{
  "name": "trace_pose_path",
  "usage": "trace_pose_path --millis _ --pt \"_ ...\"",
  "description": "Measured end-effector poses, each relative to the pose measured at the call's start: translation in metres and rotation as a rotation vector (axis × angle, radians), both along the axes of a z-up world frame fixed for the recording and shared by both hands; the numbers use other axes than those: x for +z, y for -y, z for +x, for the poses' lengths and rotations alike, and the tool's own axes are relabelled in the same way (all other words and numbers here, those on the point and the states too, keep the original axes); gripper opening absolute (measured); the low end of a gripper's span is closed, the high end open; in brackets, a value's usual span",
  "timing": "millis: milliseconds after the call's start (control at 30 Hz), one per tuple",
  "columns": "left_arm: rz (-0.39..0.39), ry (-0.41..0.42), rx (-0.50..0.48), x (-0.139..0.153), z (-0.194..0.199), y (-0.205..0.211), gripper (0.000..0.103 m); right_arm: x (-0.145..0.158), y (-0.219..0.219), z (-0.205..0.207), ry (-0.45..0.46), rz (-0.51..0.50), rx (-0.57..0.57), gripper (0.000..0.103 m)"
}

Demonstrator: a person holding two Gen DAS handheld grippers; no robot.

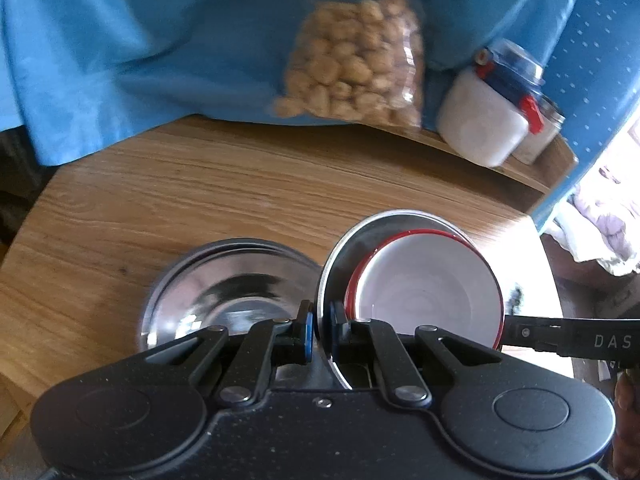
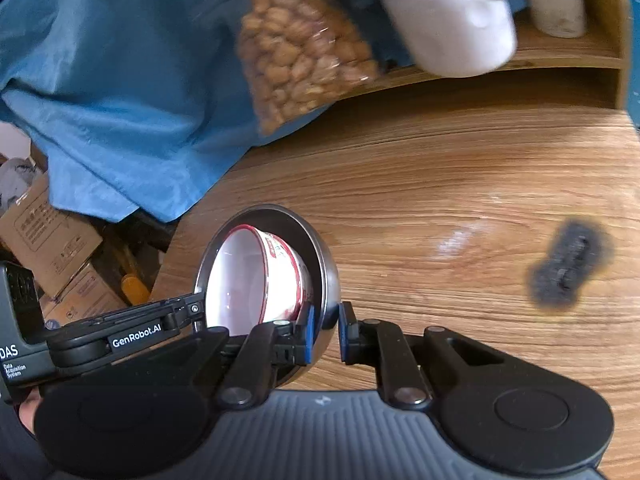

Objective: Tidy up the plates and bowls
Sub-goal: 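Lift the steel bowl stack with both grippers and carry it over the logo-centred steel plate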

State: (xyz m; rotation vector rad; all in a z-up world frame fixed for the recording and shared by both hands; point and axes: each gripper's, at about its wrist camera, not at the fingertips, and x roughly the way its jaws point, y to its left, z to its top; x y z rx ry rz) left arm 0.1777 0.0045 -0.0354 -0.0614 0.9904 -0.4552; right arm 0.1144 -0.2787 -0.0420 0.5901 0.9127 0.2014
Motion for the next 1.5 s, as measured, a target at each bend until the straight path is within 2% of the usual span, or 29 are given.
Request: trace_pose_path --millis 367,667,1500 --pt "0.043 -0.048 0.111 -0.014 0.007 -0.055 0.007 -0.015 -0.051 0.036 -0.04 0.022 0.121 0.013" --pt "0.058 -0.09 0.151 -0.028 0.016 -0.077 0.007 -0.025 -0.073 0.053 -0.08 0.041 0.154 0.013" --pt "0.075 -0.1 0.142 -0.037 0.029 -0.073 0.009 -0.031 -0.077 0.06 -0.093 0.012 0.148 0.016"
